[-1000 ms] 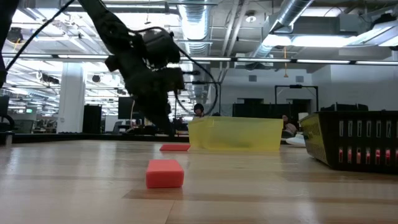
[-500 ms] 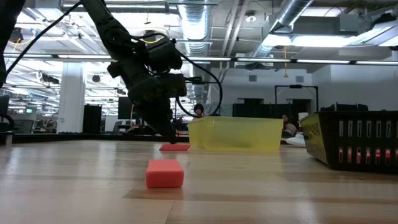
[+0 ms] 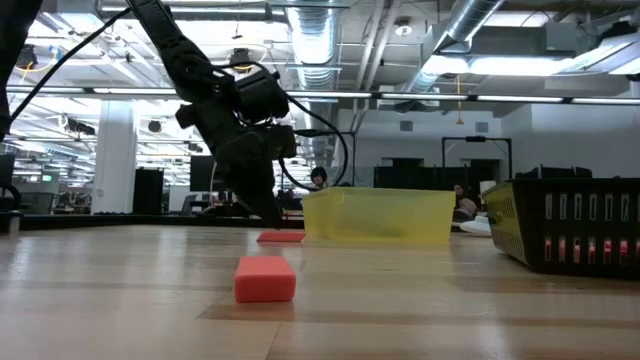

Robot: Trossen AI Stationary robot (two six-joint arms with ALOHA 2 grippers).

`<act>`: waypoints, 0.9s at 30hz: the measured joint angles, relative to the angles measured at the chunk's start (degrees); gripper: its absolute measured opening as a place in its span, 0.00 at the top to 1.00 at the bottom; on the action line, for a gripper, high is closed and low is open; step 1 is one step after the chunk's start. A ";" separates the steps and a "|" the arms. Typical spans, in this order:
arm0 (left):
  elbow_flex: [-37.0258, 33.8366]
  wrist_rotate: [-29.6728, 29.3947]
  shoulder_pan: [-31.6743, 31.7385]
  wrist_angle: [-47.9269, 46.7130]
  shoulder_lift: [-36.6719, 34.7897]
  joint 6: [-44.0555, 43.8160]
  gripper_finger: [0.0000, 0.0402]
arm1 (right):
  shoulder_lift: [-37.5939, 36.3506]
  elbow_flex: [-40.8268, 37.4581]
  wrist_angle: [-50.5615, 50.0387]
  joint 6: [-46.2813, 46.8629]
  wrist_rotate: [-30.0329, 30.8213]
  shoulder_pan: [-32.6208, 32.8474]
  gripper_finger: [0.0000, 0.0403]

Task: Pick & Place School Supplies
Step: Put the orange eraser into the right black bin

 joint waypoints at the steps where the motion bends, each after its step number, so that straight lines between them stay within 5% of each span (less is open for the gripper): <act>1: 0.00 1.09 0.03 0.06 0.00 -0.02 1.00 | 0.00 0.00 0.00 0.00 0.00 0.00 0.72; 27: -1.27 3.66 -1.13 0.04 0.00 1.75 1.00 | 0.00 0.00 -0.04 -0.46 0.00 0.00 0.72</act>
